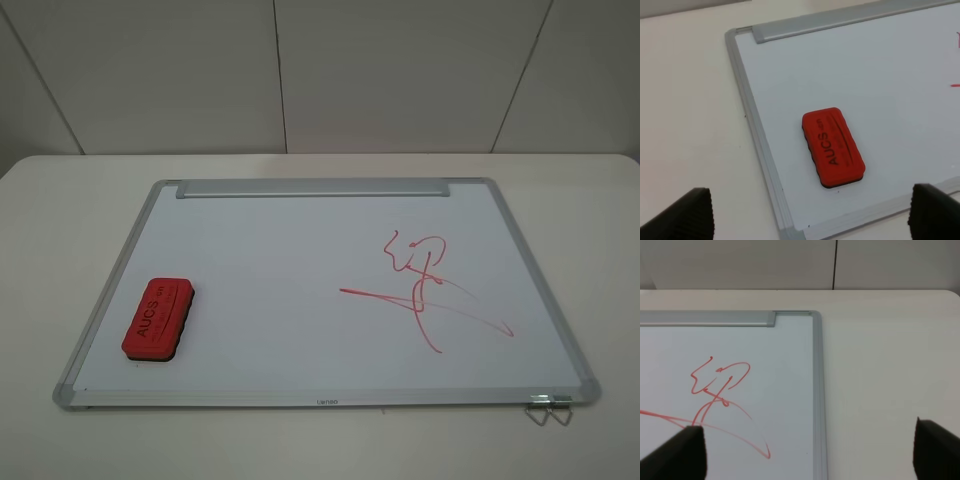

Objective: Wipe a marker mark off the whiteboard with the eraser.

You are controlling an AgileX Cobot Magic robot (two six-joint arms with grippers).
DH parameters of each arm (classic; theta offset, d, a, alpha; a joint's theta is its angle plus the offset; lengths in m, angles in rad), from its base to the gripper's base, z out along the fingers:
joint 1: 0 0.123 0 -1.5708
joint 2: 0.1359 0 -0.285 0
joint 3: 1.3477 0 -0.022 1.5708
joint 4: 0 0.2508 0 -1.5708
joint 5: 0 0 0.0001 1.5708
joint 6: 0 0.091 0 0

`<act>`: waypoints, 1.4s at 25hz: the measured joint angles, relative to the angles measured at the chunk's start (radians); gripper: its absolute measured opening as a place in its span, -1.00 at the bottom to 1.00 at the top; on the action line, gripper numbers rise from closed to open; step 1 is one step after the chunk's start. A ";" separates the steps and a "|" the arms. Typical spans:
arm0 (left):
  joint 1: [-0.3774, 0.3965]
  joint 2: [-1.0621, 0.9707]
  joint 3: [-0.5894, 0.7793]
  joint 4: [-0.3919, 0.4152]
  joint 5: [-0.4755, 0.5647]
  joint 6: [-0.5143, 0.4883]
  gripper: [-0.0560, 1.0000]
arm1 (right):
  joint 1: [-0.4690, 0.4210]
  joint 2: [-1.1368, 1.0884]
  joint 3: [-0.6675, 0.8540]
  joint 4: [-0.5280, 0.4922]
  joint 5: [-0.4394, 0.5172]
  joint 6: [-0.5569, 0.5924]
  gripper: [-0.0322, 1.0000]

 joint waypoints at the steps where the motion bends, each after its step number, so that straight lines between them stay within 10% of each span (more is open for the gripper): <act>1: 0.000 -0.008 0.007 -0.009 0.006 0.017 0.57 | 0.000 0.000 0.000 0.000 0.000 0.000 0.43; 20: 0.019 -0.083 0.024 -0.081 0.027 0.086 0.57 | 0.000 0.000 0.000 0.000 0.000 0.000 0.43; 35: 0.358 -0.083 0.024 -0.101 0.027 0.087 0.57 | 0.000 0.000 0.000 0.000 0.000 0.000 0.43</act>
